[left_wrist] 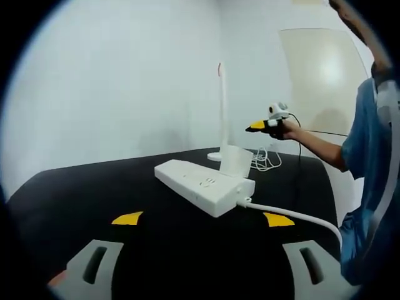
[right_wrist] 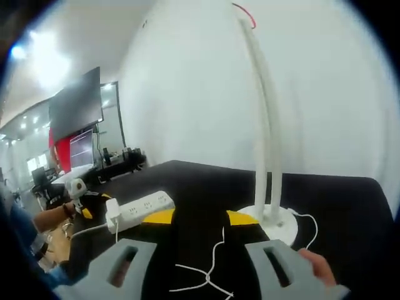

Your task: Insert the desk lamp plug into the socket, turn on the power strip switch, turn on the lamp switch, then turn off the lamp switch, turn off the power strip switch, and remove the plug from the socket.

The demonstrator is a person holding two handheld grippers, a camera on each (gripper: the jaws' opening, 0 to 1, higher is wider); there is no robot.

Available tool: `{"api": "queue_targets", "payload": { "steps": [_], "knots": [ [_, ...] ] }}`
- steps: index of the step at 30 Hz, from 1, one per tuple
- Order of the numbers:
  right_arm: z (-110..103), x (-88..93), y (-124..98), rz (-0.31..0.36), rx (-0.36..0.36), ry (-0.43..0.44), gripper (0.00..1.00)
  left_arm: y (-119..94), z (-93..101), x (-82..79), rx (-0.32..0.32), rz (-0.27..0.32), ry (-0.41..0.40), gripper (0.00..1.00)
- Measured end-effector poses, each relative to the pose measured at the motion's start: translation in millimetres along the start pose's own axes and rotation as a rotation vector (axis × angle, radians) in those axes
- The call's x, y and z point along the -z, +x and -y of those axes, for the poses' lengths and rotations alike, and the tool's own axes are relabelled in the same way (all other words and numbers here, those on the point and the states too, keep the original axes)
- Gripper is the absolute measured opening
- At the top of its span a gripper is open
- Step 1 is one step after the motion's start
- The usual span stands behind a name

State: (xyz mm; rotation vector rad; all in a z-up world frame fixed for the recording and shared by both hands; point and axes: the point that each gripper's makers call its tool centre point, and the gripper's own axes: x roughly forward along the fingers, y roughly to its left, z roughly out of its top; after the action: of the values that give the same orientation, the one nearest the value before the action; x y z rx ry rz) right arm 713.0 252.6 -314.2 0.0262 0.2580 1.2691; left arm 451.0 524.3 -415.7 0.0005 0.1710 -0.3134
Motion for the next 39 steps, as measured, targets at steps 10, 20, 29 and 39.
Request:
{"api": "queue_targets", "payload": {
  "steps": [10, 20, 29, 39],
  "knots": [
    [-0.9, 6.9, -0.4, -0.04, 0.036, -0.052, 0.31, 4.4, -6.6, 4.1, -0.02, -0.026, -0.033, 0.7],
    [-15.0, 15.8, 10.5, -0.076, 0.032, -0.057, 0.31, 1.7, -16.3, -0.5, -0.027, 0.004, -0.057, 0.7],
    [-18.5, 16.7, 24.4, -0.057, 0.011, -0.031, 0.31, 1.4, -23.8, 0.6, -0.03, 0.005, -0.064, 0.69],
    [-28.0, 11.6, 24.6, -0.038, 0.022, -0.032, 0.31, 2.6, -24.4, 3.3, -0.024, -0.001, -0.053, 0.69]
  ]
}}
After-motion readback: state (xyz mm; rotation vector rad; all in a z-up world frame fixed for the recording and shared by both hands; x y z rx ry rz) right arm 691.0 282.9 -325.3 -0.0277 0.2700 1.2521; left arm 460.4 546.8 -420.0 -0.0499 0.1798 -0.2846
